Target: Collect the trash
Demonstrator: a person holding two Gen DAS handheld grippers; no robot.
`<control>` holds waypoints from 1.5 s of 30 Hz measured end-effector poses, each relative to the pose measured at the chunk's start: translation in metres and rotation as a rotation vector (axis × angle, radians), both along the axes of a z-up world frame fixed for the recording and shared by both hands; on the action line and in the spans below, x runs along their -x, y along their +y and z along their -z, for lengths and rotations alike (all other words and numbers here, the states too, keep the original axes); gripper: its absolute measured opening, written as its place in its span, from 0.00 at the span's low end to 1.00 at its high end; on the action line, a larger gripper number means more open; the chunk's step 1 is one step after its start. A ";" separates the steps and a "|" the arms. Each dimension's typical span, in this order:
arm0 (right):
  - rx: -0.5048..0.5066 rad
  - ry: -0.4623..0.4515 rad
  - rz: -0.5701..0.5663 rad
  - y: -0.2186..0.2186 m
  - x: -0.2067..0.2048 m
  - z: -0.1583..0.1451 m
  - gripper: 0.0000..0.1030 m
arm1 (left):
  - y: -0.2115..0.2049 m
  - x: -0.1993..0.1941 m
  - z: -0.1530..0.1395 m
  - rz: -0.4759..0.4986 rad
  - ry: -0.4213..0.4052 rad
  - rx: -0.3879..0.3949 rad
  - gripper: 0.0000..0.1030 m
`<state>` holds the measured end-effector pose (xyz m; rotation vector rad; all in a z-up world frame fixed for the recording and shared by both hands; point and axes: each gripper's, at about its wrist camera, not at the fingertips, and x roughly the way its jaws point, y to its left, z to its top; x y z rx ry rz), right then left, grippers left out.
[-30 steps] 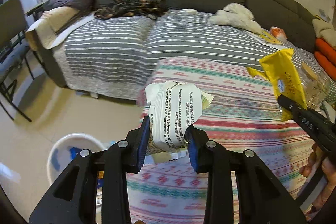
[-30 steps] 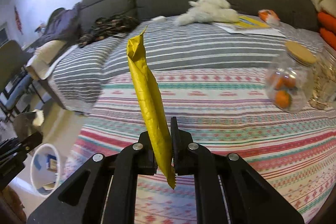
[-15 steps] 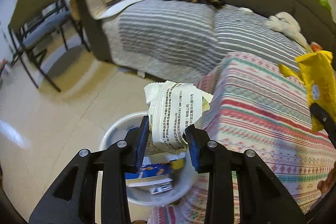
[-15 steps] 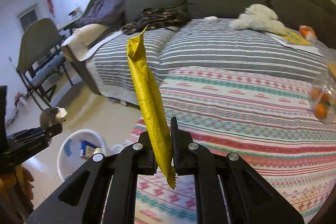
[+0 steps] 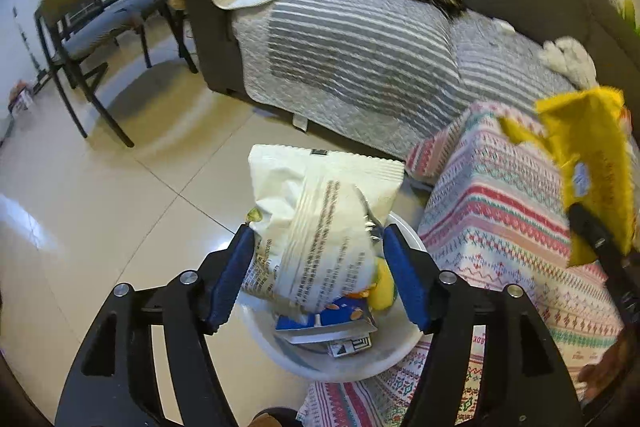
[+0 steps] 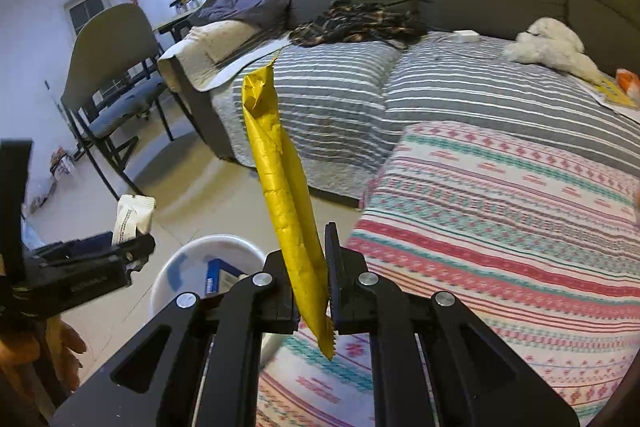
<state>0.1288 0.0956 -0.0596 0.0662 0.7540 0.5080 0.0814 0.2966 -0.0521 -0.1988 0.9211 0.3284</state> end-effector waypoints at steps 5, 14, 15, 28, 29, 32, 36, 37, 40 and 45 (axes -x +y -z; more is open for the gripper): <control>-0.012 -0.001 -0.021 0.027 0.005 -0.002 0.10 | 0.021 0.006 -0.007 -0.021 -0.021 0.103 0.63; -0.002 -0.006 -0.052 0.056 0.006 -0.009 0.10 | 0.036 0.022 -0.031 -0.084 -0.093 0.049 0.73; -0.002 -0.005 -0.057 0.062 0.006 -0.009 0.10 | 0.038 0.025 -0.035 -0.102 -0.103 0.028 0.73; 0.045 0.061 -0.137 0.138 0.008 0.014 0.37 | 0.097 0.053 -0.052 -0.274 -0.155 0.038 0.73; 0.052 0.073 -0.134 0.141 0.007 0.017 0.63 | 0.098 0.054 -0.053 -0.277 -0.156 0.039 0.74; 0.059 0.083 -0.107 0.147 0.011 0.023 0.72 | 0.103 0.056 -0.055 -0.294 -0.166 0.040 0.78; 0.089 0.075 -0.071 0.142 0.015 0.022 0.78 | 0.102 0.057 -0.058 -0.299 -0.173 0.027 0.79; 0.089 0.067 -0.060 0.138 0.016 0.020 0.79 | 0.099 0.056 -0.059 -0.295 -0.175 0.021 0.79; 0.092 0.038 -0.004 0.120 0.015 0.010 0.85 | 0.087 0.054 -0.061 -0.273 -0.184 0.011 0.84; 0.085 -0.023 0.094 0.077 0.015 -0.010 0.91 | 0.055 0.050 -0.070 -0.239 -0.225 -0.052 0.91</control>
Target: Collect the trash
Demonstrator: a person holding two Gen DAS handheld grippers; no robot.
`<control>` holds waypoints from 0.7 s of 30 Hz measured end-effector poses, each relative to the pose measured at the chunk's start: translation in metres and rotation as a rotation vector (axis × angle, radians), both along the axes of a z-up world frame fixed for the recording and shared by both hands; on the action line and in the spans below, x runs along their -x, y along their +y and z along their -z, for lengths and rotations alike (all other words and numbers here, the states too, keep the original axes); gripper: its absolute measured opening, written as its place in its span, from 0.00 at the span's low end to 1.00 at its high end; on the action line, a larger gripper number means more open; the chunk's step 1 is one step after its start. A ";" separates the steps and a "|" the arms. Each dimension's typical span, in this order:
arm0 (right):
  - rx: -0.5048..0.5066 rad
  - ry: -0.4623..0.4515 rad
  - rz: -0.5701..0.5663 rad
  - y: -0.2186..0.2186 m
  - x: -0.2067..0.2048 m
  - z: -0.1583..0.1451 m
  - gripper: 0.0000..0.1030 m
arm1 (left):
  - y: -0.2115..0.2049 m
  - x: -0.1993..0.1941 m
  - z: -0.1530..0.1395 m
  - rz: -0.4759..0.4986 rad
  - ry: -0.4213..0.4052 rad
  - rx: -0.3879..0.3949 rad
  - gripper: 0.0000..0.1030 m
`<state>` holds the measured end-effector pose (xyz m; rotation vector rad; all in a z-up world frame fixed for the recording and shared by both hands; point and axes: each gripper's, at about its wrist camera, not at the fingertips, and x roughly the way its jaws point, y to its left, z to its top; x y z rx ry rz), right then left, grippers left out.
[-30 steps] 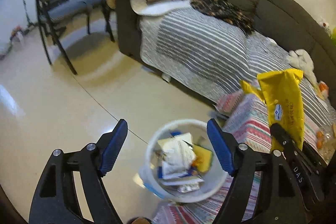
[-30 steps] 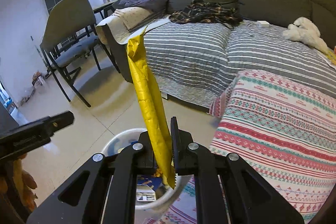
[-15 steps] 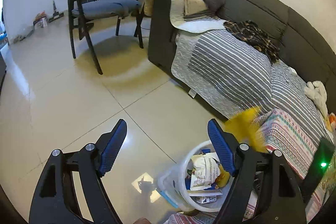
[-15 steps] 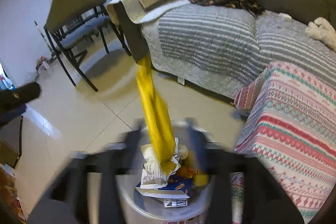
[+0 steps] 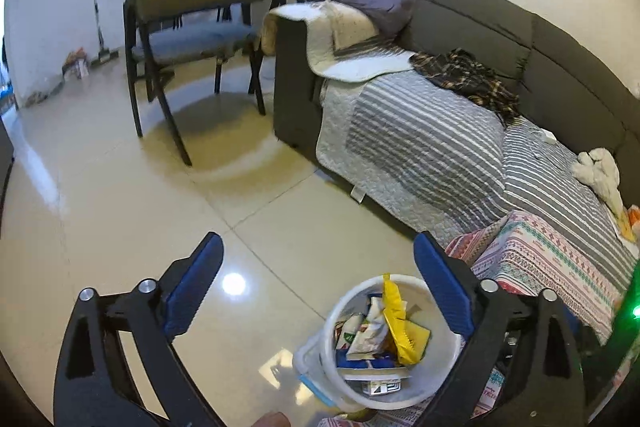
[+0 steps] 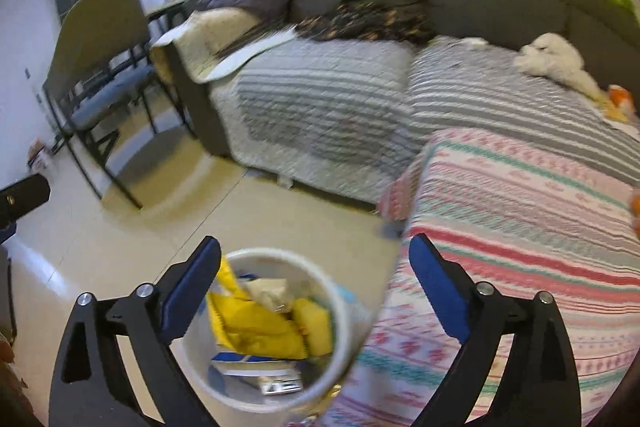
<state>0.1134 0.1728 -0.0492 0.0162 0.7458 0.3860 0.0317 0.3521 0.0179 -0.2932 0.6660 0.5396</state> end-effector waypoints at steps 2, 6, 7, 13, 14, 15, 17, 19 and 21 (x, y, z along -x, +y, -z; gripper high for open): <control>0.004 -0.024 0.030 -0.016 0.000 -0.007 0.93 | -0.013 -0.001 -0.003 0.010 -0.014 -0.012 0.93; 0.015 -0.092 0.103 -0.055 0.004 -0.022 0.93 | -0.046 -0.006 -0.008 0.053 -0.043 -0.021 0.93; 0.015 -0.104 0.117 -0.063 0.004 -0.025 0.94 | -0.057 -0.007 -0.010 0.065 -0.054 -0.029 0.93; 0.007 -0.163 0.212 -0.123 0.008 -0.038 0.94 | -0.108 -0.019 -0.014 0.079 -0.068 -0.096 0.93; 0.008 -0.168 0.225 -0.130 0.009 -0.038 0.94 | -0.116 -0.020 -0.014 0.093 -0.071 -0.102 0.93; 0.010 -0.174 0.246 -0.144 0.010 -0.039 0.94 | -0.127 -0.023 -0.014 0.115 -0.073 -0.108 0.93; 0.015 -0.175 0.267 -0.161 0.011 -0.038 0.94 | -0.145 -0.028 -0.011 0.152 -0.068 -0.124 0.93; 0.024 -0.175 0.295 -0.182 0.012 -0.035 0.94 | -0.167 -0.033 -0.006 0.195 -0.063 -0.138 0.93; 0.036 -0.179 0.328 -0.202 0.014 -0.033 0.94 | -0.185 -0.038 -0.002 0.224 -0.052 -0.147 0.93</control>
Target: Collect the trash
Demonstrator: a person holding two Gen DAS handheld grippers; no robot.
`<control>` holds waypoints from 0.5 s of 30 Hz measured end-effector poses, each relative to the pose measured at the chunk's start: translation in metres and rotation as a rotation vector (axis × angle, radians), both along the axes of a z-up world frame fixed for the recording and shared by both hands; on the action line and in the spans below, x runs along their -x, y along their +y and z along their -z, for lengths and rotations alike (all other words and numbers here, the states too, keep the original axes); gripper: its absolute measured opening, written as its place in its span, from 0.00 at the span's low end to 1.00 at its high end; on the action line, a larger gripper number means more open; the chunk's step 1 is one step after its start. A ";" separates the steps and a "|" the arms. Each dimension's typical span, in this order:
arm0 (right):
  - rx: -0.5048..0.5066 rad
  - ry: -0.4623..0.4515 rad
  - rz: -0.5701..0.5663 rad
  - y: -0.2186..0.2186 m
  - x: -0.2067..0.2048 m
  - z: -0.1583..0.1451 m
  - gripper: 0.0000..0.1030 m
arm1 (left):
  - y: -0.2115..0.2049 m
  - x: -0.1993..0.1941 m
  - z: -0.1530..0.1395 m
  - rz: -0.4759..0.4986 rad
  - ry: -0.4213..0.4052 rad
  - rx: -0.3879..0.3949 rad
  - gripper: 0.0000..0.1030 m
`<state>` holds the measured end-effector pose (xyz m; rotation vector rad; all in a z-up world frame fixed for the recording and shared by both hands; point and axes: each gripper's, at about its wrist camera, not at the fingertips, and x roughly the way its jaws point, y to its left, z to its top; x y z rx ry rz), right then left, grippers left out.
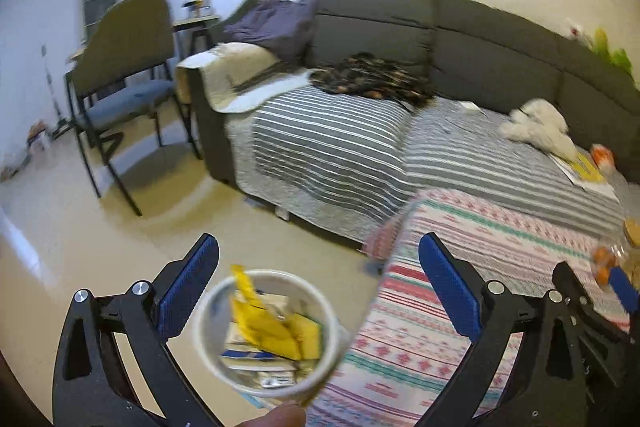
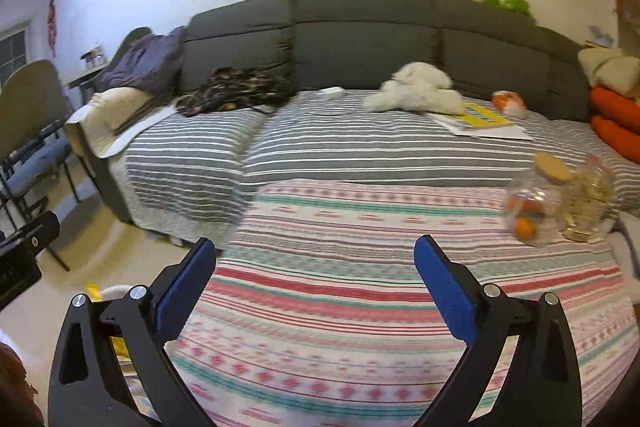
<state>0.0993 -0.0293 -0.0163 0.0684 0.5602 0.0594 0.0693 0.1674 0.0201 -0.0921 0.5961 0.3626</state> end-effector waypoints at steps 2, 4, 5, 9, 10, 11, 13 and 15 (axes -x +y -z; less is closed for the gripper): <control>0.005 -0.002 0.026 -0.016 0.001 0.002 0.94 | -0.017 -0.003 0.003 0.013 0.004 -0.015 0.93; 0.005 -0.001 0.055 -0.033 0.001 0.003 0.94 | -0.031 -0.005 0.006 0.033 0.003 -0.022 0.93; 0.007 -0.003 0.072 -0.043 0.002 0.004 0.94 | -0.041 -0.007 0.007 0.046 0.006 -0.025 0.93; 0.012 -0.005 0.114 -0.069 0.004 0.010 0.94 | -0.071 -0.016 0.016 0.092 0.040 -0.046 0.93; 0.015 -0.006 0.126 -0.075 0.005 0.011 0.94 | -0.077 -0.018 0.018 0.110 0.045 -0.046 0.93; 0.017 -0.007 0.136 -0.080 0.006 0.013 0.94 | -0.083 -0.018 0.019 0.122 0.049 -0.046 0.93; 0.024 -0.009 0.163 -0.092 0.007 0.018 0.94 | -0.095 -0.020 0.022 0.137 0.050 -0.057 0.93; 0.026 -0.004 0.182 -0.102 0.007 0.022 0.94 | -0.107 -0.022 0.025 0.147 0.050 -0.080 0.93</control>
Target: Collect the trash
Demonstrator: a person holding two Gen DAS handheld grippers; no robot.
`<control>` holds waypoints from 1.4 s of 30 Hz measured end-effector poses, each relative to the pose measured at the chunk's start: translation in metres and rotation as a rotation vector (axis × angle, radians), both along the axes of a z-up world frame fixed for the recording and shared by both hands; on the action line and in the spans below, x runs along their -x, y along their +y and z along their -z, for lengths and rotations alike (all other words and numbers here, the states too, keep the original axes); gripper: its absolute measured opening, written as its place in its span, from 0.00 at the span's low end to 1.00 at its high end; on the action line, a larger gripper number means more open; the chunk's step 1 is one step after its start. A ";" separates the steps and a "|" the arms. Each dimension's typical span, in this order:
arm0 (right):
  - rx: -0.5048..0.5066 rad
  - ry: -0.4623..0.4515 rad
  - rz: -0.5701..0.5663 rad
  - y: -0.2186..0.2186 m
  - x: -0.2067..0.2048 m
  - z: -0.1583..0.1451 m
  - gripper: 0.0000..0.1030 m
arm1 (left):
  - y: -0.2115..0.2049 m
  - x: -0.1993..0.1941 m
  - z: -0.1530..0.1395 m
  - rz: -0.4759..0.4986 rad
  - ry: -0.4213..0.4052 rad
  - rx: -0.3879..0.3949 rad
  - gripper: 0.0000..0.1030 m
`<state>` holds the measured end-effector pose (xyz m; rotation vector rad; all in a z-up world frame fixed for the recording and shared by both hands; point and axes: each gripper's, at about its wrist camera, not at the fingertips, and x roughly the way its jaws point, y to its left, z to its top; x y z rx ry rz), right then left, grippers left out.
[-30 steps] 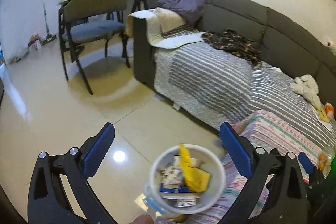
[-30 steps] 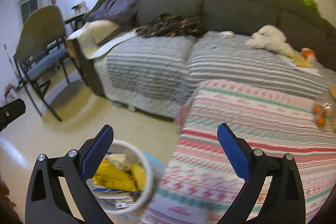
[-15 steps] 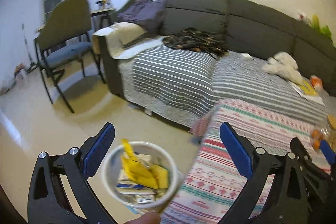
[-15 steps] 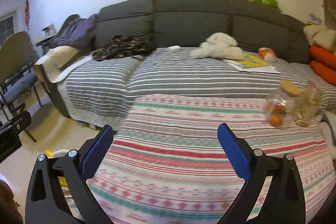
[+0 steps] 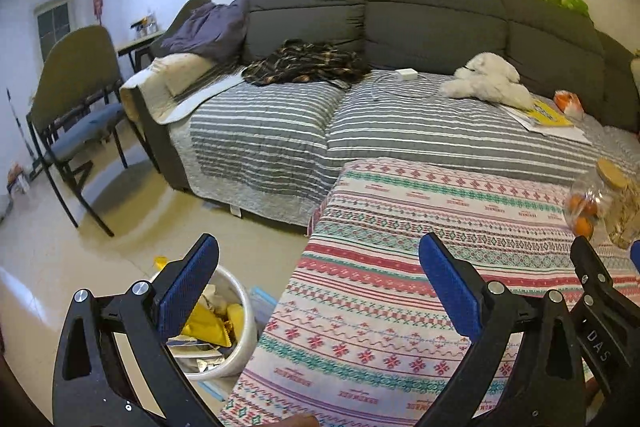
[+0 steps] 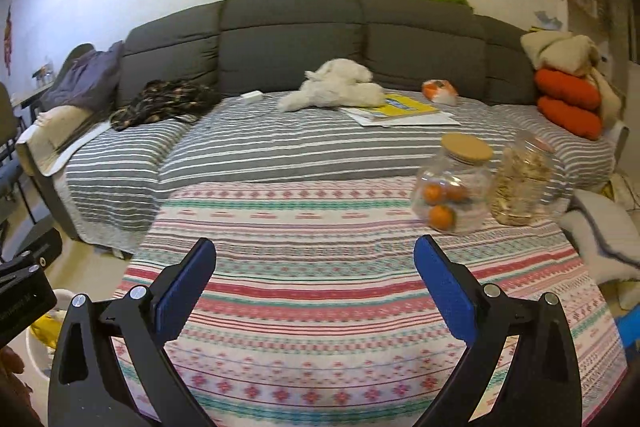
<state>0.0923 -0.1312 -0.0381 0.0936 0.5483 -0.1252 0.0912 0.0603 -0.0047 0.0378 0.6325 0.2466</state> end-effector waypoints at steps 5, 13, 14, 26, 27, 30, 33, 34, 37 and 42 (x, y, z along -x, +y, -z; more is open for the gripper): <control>0.003 0.012 0.043 -0.022 -0.002 0.009 0.94 | -0.018 -0.006 0.007 0.052 0.022 0.020 0.93; -0.006 -0.008 0.069 -0.037 0.000 0.007 0.94 | -0.036 -0.005 0.010 0.083 0.024 0.029 0.93; -0.009 -0.009 0.070 -0.039 0.000 0.006 0.94 | -0.037 -0.005 0.010 0.086 0.023 0.028 0.93; -0.023 -0.005 0.058 -0.042 0.003 0.007 0.94 | -0.040 -0.003 0.007 0.087 0.025 0.042 0.93; -0.023 -0.005 0.058 -0.042 0.002 0.007 0.94 | -0.040 -0.003 0.007 0.089 0.025 0.041 0.93; -0.026 -0.003 0.057 -0.042 0.002 0.007 0.94 | -0.041 -0.002 0.007 0.091 0.023 0.037 0.93; -0.029 -0.001 0.056 -0.042 0.002 0.008 0.94 | -0.042 -0.002 0.007 0.089 0.022 0.035 0.93; -0.028 -0.001 0.056 -0.042 0.002 0.008 0.94 | -0.042 -0.002 0.007 0.088 0.022 0.035 0.93; -0.029 -0.001 0.057 -0.042 0.002 0.008 0.94 | -0.042 -0.003 0.007 0.089 0.024 0.036 0.93; -0.035 0.004 0.058 -0.043 0.001 0.009 0.94 | -0.042 -0.004 0.008 0.088 0.026 0.034 0.93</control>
